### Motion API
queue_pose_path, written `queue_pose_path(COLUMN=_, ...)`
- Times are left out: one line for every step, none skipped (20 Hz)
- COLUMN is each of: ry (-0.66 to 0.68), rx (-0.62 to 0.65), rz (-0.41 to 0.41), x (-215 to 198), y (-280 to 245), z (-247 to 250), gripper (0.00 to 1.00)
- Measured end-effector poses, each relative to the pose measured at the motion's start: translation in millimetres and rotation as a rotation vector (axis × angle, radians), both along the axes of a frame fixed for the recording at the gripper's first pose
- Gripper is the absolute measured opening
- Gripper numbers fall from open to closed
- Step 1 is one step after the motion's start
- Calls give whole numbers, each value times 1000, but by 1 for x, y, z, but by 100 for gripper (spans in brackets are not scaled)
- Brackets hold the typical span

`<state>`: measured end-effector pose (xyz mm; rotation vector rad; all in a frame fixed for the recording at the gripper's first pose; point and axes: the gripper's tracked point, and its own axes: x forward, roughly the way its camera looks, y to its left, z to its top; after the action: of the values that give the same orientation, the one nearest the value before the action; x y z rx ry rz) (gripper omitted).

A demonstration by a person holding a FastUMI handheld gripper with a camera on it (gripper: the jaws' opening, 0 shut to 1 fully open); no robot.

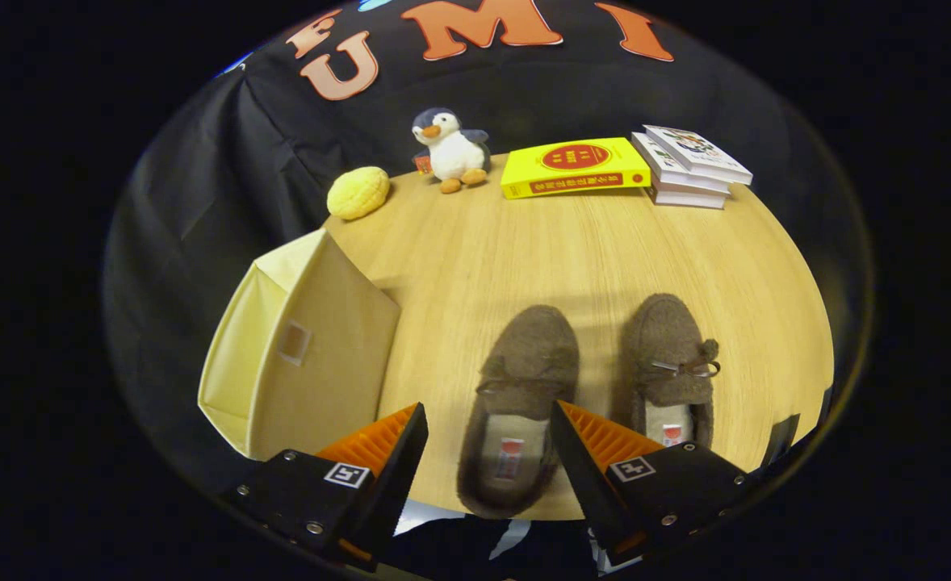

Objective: Open the storage box then place both shoes into the box .Put the left shoe in first, then the right shoe, with the right side of both shoes facing outward in a uniform manner.

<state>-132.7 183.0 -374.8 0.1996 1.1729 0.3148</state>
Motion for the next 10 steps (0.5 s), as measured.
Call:
queue_pose_path(ry=12, rx=-3, rz=2, x=-5, y=-3, z=-8, gripper=89)
queue_pose_path(ry=22, rx=-7, rz=5, x=-9, y=-7, z=-16, gripper=87)
queue_pose_path(ry=28, rx=-16, rz=5, x=-10, y=-10, z=-23, gripper=85)
queue_pose_path(ry=30, rx=-21, rz=2, x=-10, y=-11, z=-29, gripper=83)
queue_pose_path(ry=23, rx=-26, rz=-5, x=-6, y=-12, z=-36, gripper=79)
queue_pose_path(ry=8, rx=-35, rz=-13, x=0, y=-14, z=-41, gripper=77)
queue_pose_path(ry=-10, rx=-49, rz=-21, x=6, y=-15, z=-47, gripper=74)
queue_pose_path(ry=-18, rx=-68, rz=-27, x=10, y=-17, z=-55, gripper=72)
queue_pose_path(ry=-11, rx=-73, rz=-27, x=11, y=-18, z=-62, gripper=69)
queue_pose_path(ry=-4, rx=-67, rz=-33, x=13, y=-15, z=-69, gripper=66)
